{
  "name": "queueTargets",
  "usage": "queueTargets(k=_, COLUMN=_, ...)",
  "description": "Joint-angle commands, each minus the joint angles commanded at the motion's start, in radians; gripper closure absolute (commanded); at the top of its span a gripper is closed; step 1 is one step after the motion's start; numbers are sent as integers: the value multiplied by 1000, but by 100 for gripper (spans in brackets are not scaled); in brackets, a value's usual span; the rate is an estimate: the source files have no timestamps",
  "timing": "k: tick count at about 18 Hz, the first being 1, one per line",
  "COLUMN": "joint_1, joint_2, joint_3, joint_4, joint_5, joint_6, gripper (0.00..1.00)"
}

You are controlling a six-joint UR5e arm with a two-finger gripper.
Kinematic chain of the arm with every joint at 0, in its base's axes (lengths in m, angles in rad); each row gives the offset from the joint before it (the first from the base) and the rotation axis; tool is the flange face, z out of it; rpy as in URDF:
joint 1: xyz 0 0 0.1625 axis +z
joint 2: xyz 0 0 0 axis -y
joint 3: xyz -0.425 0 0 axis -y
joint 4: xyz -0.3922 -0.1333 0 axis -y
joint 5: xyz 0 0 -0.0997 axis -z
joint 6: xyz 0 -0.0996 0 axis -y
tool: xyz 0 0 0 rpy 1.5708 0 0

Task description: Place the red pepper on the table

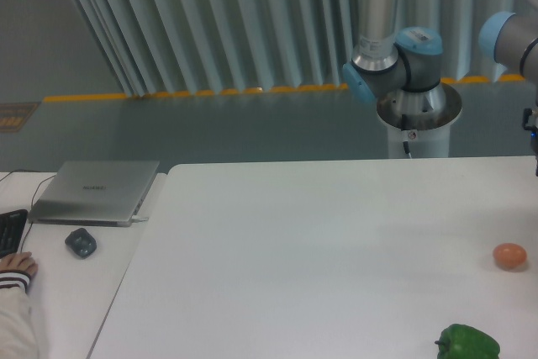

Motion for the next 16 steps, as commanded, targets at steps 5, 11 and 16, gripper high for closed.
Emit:
queueTargets(k=5, joint_1=3, joint_2=2, joint_3=2, joint_4=0, joint_5=0, joint_6=-15, gripper=0)
queueTargets(k=11, joint_1=29, joint_2=-2, joint_3=2, joint_4=12, joint_5=3, joint_6=-32, gripper=0)
queueTargets(k=16, joint_1=32, joint_2=-2, joint_3=-2, joint_4=14, joint_5=6, joint_6=-162, gripper=0)
